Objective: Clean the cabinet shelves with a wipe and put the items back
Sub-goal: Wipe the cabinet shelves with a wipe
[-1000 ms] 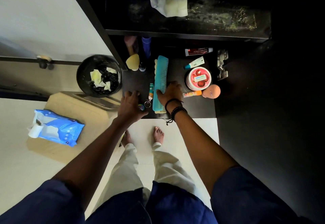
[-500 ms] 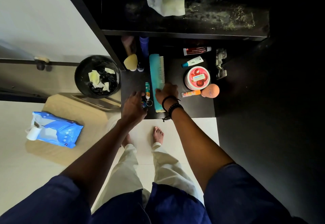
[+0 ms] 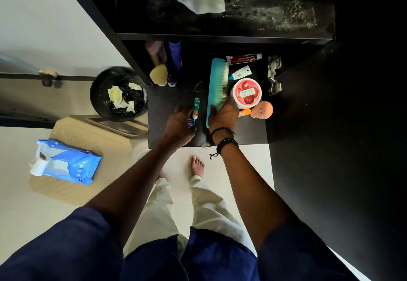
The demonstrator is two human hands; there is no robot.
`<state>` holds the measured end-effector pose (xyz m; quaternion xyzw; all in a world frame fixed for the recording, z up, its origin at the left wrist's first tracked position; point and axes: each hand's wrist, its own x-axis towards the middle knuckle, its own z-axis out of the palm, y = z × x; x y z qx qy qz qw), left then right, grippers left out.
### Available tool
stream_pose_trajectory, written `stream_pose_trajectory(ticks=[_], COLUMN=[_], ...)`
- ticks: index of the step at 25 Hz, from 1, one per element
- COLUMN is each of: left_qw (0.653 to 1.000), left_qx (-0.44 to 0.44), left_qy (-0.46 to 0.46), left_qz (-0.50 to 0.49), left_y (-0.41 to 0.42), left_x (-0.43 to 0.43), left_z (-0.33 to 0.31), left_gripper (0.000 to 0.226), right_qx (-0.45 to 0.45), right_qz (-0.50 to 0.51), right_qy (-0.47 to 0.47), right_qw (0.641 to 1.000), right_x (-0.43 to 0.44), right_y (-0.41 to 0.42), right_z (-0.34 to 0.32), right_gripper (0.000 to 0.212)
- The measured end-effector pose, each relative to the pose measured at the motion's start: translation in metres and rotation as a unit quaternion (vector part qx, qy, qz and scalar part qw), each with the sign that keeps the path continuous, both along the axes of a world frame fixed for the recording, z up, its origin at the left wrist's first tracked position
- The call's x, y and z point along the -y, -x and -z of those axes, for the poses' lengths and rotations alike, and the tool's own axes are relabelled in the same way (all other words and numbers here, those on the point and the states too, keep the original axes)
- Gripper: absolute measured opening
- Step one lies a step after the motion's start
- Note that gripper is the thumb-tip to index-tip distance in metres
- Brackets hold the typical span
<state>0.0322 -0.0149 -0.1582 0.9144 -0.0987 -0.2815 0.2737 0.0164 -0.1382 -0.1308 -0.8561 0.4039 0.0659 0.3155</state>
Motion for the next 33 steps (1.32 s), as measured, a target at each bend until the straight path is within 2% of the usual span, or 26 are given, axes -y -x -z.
stream_pose_trajectory(ticks=[2, 4, 7, 12, 15, 18, 20, 21, 23, 25, 27, 29, 31, 33], left_qw=[1.000, 0.999, 0.998, 0.981, 0.973, 0.979, 0.984, 0.991, 0.999, 0.997, 0.995, 0.995, 0.996, 0.996], left_qx=[-0.006, -0.010, -0.017, -0.011, -0.012, -0.052, -0.067, -0.048, 0.004, 0.011, 0.007, 0.017, 0.029, 0.050], left_qy=[0.012, 0.035, 0.060, 0.184, 0.207, 0.190, 0.159, 0.116, 0.003, -0.059, -0.080, -0.087, -0.071, -0.047], left_qz=[0.011, 0.013, 0.000, -0.067, -0.098, -0.059, -0.044, -0.039, -0.038, -0.054, -0.050, -0.035, -0.043, -0.062], left_y=[0.000, 0.000, 0.000, 0.004, 0.008, 0.007, 0.004, 0.001, -0.004, -0.008, -0.009, -0.010, -0.010, -0.006], left_x=[0.006, 0.011, 0.013, 0.019, 0.017, 0.017, 0.020, 0.023, 0.027, 0.032, 0.038, 0.043, 0.043, 0.042], left_z=[0.000, 0.001, 0.011, -0.014, -0.022, -0.020, -0.019, -0.017, -0.009, -0.002, 0.003, 0.005, 0.001, -0.006], left_gripper=[0.068, 0.061, 0.049, 0.037, 0.054, 0.073, 0.074, 0.070, 0.060, 0.058, 0.054, 0.038, 0.022, 0.015], right_qx=[0.038, 0.065, 0.044, 0.062, 0.072, 0.101, 0.118, 0.120, 0.118, 0.138, 0.159, 0.166, 0.168, 0.187], right_qz=[-0.010, -0.023, -0.059, 0.084, 0.141, 0.159, 0.225, 0.258, 0.267, 0.246, 0.229, 0.204, 0.173, 0.143], right_qy=[0.008, -0.022, -0.073, -0.219, -0.364, -0.413, -0.401, -0.364, -0.257, -0.197, -0.171, -0.150, -0.113, -0.060], right_qw=[0.999, 0.997, 0.995, 0.970, 0.918, 0.891, 0.880, 0.887, 0.921, 0.939, 0.945, 0.953, 0.964, 0.970], right_x=[-0.007, -0.012, -0.012, -0.006, -0.003, 0.006, 0.015, 0.021, 0.035, 0.042, 0.046, 0.046, 0.045, 0.043], right_y=[0.011, 0.019, 0.021, 0.019, 0.020, 0.028, 0.037, 0.042, 0.054, 0.061, 0.065, 0.069, 0.071, 0.075], right_z=[-0.004, -0.004, 0.000, 0.006, 0.012, 0.012, 0.015, 0.021, 0.028, 0.029, 0.032, 0.031, 0.031, 0.030], right_gripper=[0.052, 0.043, 0.029, 0.026, 0.024, 0.013, 0.012, 0.012, 0.014, 0.022, 0.030, 0.033, 0.032, 0.032])
